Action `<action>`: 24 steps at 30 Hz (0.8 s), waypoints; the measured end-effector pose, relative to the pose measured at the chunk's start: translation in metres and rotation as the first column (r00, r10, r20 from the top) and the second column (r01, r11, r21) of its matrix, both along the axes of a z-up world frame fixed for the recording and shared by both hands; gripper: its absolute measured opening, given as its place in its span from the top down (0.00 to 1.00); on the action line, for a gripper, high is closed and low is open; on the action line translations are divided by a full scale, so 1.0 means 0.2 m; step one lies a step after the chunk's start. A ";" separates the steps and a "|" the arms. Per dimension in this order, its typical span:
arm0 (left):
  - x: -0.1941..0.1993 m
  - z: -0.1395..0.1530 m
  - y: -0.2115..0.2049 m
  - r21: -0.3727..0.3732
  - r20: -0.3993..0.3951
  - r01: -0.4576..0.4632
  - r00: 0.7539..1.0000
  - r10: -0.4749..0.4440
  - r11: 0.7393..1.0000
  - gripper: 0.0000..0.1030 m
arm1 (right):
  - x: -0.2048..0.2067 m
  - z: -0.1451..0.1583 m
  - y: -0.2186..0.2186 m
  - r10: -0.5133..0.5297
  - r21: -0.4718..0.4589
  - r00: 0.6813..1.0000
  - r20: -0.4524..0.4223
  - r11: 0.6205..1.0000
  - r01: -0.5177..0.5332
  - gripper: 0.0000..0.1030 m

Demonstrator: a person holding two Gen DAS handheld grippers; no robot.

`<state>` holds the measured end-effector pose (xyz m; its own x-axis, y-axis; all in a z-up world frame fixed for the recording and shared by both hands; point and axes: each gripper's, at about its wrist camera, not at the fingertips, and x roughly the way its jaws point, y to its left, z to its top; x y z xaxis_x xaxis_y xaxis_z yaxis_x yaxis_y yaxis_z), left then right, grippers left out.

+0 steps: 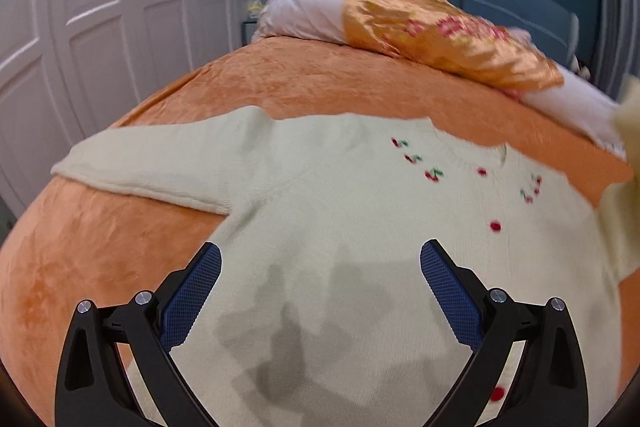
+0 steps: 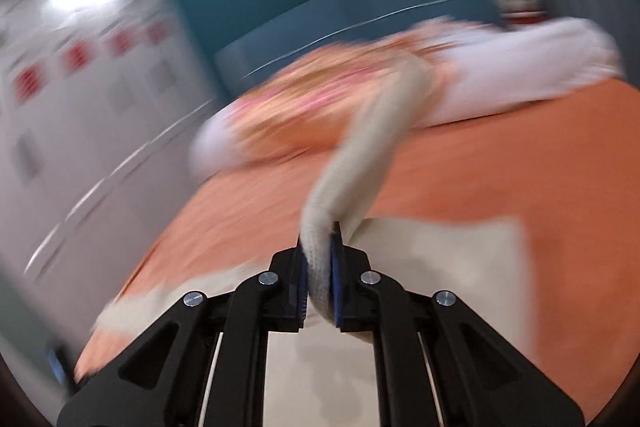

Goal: Fold small clothes
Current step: 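Grasp the cardigan sleeve cuff with the right tool, then carry the held sleeve across the cardigan body with the right tool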

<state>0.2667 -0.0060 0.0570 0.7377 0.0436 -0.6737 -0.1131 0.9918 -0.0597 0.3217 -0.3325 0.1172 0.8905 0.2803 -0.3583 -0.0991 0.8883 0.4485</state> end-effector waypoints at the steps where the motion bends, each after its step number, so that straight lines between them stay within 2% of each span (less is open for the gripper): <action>1: 0.00 0.01 0.03 -0.028 0.001 -0.013 1.000 0.013 1.000 0.05 | 0.05 -0.02 0.18 0.072 -0.016 0.997 -0.010 0.997 -0.072 0.92; 3: -0.01 0.03 0.07 -0.076 -0.008 -0.020 1.000 0.020 0.997 0.05 | 0.13 -0.13 0.59 0.192 -0.073 0.979 -0.065 0.978 -0.197 0.92; 5: 0.00 0.03 0.13 -0.118 -0.025 -0.018 1.000 0.015 0.993 0.05 | 0.21 -0.31 0.91 0.258 -0.110 0.951 -0.172 0.954 -0.279 0.89; 7: 0.01 0.03 0.16 -0.139 -0.042 -0.011 0.999 0.005 0.990 0.05 | 0.25 -0.48 1.08 0.270 -0.107 0.922 -0.277 0.945 -0.309 0.88; 9: 0.04 0.02 0.20 -0.182 -0.056 0.005 0.998 -0.016 0.983 0.05 | 0.20 -0.58 1.11 0.270 -0.068 0.914 -0.303 0.951 -0.303 0.86; 11: 0.08 0.01 0.24 -0.254 -0.068 0.023 0.997 -0.042 0.967 0.05 | 0.07 -0.56 1.03 0.268 0.003 0.925 -0.270 0.961 -0.278 0.79; 13: 0.12 -0.01 0.24 -0.313 -0.085 0.038 0.994 -0.068 0.949 0.05 | -0.08 -0.52 0.90 0.218 0.058 0.951 -0.221 0.976 -0.210 0.72; 15: 0.18 -0.05 0.22 -0.380 -0.111 0.050 0.989 -0.099 0.924 0.05 | -0.21 -0.49 0.71 0.102 0.045 0.974 -0.204 0.994 -0.095 0.62; 16: 0.21 -0.07 0.19 -0.419 -0.126 0.057 0.985 -0.120 0.906 0.05 | -0.28 -0.48 0.59 0.028 0.025 0.978 -0.207 0.999 -0.024 0.61; 18: 0.25 -0.11 0.12 -0.476 -0.148 0.076 0.975 -0.165 0.876 0.05 | -0.37 -0.48 0.39 -0.081 -0.009 0.971 -0.226 0.997 0.082 0.54; 19: 0.28 -0.14 0.09 -0.481 -0.169 0.076 0.970 -0.177 0.874 0.05 | -0.39 -0.50 0.32 -0.114 -0.015 0.965 -0.237 0.993 0.114 0.52; 22: 0.34 -0.24 0.00 -0.433 -0.274 0.010 0.951 -0.142 0.901 0.05 | -0.40 -0.52 0.09 -0.214 -0.017 0.937 -0.276 0.976 0.218 0.52; 24: 0.33 -0.24 0.02 -0.443 -0.290 -0.057 0.953 -0.083 0.895 0.07 | -0.36 -0.52 0.00 -0.250 -0.023 0.925 -0.287 0.967 0.254 0.49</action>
